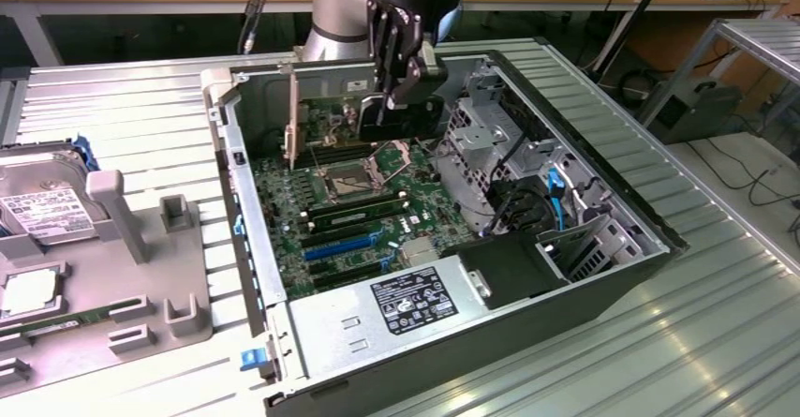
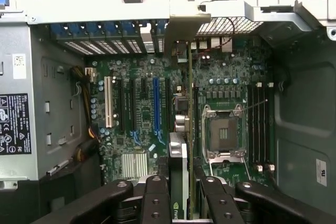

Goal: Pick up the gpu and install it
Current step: 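Insert the gpu into the slot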

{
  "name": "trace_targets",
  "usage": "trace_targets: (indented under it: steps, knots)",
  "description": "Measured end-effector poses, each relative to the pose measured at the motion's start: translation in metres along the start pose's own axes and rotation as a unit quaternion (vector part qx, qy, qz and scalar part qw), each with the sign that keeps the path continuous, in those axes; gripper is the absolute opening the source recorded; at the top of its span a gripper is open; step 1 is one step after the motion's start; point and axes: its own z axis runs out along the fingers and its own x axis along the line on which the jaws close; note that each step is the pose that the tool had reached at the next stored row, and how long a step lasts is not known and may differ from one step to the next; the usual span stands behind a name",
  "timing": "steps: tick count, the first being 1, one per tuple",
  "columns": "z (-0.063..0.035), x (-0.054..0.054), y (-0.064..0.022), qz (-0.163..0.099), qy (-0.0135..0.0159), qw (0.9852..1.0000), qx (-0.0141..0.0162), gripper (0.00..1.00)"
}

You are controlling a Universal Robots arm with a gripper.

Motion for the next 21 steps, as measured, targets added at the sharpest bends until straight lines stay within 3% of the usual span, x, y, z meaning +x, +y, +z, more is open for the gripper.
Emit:
trace_targets:
  steps: [21]
  knots:
    - [0.0133,-0.001,-0.0044,-0.001,0.0,1.0,0.0005,0.27]
